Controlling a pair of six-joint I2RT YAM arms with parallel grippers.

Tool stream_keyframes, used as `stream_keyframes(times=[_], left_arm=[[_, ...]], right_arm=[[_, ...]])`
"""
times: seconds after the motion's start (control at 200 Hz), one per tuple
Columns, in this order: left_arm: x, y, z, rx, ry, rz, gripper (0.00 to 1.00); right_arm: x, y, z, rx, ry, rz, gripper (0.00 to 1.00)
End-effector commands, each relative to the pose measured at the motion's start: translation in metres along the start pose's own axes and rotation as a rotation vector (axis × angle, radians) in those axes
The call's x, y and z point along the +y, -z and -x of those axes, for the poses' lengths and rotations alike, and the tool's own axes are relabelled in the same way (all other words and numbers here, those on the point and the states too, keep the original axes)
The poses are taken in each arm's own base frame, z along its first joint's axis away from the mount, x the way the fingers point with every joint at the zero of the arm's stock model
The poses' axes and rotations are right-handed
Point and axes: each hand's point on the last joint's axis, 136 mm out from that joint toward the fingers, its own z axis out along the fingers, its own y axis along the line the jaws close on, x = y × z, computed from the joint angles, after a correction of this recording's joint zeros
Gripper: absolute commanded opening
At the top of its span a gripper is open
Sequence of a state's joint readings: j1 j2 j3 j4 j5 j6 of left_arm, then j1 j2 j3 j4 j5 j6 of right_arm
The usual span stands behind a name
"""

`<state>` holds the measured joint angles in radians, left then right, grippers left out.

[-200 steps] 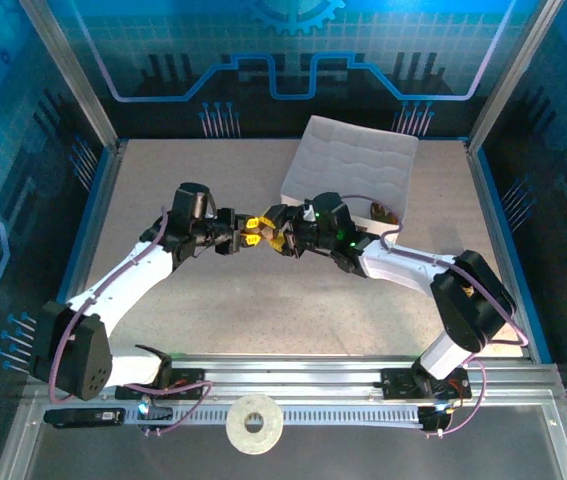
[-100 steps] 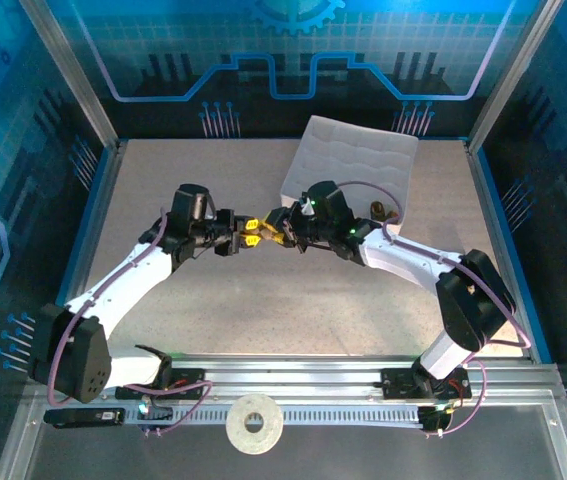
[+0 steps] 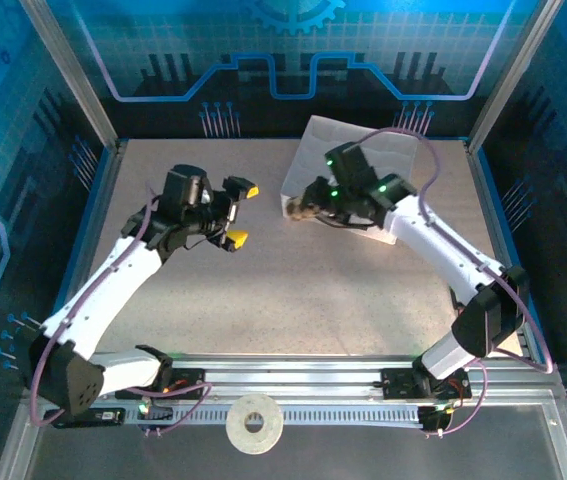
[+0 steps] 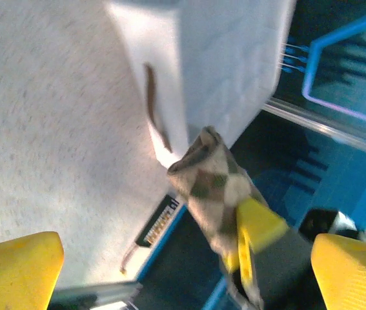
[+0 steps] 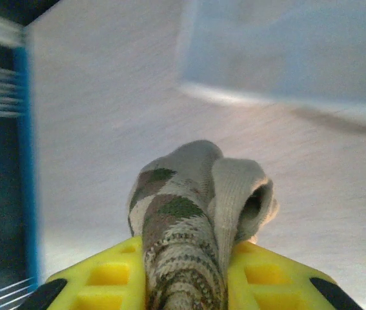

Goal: Roll the socks

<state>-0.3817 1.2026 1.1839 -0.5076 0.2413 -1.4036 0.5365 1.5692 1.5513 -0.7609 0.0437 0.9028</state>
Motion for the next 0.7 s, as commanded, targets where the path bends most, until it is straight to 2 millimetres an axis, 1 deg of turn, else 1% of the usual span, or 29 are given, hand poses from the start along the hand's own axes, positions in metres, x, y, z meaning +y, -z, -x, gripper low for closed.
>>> stream_keyframes(times=[0.0, 0.025, 0.055, 0.09, 0.13, 0.175, 0.235, 0.355, 0.435, 0.54, 0.695], left_arm=[[-0.012, 0.038, 0.006, -0.150, -0.327, 0.008, 0.98], [-0.020, 0.044, 0.004, -0.159, -0.374, -0.031, 0.97], [-0.031, 0.050, 0.000, -0.164, -0.439, -0.089, 0.96], [-0.047, 0.061, -0.007, -0.174, -0.511, -0.172, 0.94], [-0.060, 0.073, -0.014, -0.186, -0.590, -0.250, 0.93], [-0.069, 0.086, -0.020, -0.204, -0.670, -0.308, 0.92], [-0.074, 0.102, -0.026, -0.226, -0.764, -0.347, 0.92], [-0.075, 0.125, -0.035, -0.260, -0.911, -0.384, 0.93], [-0.068, 0.135, -0.035, -0.290, -0.943, -0.389, 0.93], [-0.059, 0.140, -0.034, -0.306, -0.930, -0.378, 0.94], [-0.049, 0.137, -0.033, -0.294, -0.881, -0.381, 0.94]], right_arm=[[-0.091, 0.029, 0.021, 0.037, 0.200, -0.429, 0.00], [-0.096, 0.032, 0.027, 0.038, 0.220, -0.464, 0.00], [-0.102, 0.030, 0.034, 0.053, 0.246, -0.501, 0.00], [-0.107, 0.029, 0.038, 0.068, 0.260, -0.529, 0.00], [-0.111, 0.026, 0.043, 0.089, 0.266, -0.549, 0.00], [-0.114, 0.020, 0.047, 0.117, 0.266, -0.558, 0.00], [-0.117, 0.012, 0.052, 0.146, 0.259, -0.569, 0.00], [-0.119, -0.005, 0.060, 0.176, 0.253, -0.591, 0.00], [-0.117, -0.015, 0.065, 0.190, 0.255, -0.598, 0.00], [-0.119, -0.027, 0.070, 0.200, 0.255, -0.612, 0.00], [-0.121, -0.046, 0.073, 0.222, 0.244, -0.600, 0.00]])
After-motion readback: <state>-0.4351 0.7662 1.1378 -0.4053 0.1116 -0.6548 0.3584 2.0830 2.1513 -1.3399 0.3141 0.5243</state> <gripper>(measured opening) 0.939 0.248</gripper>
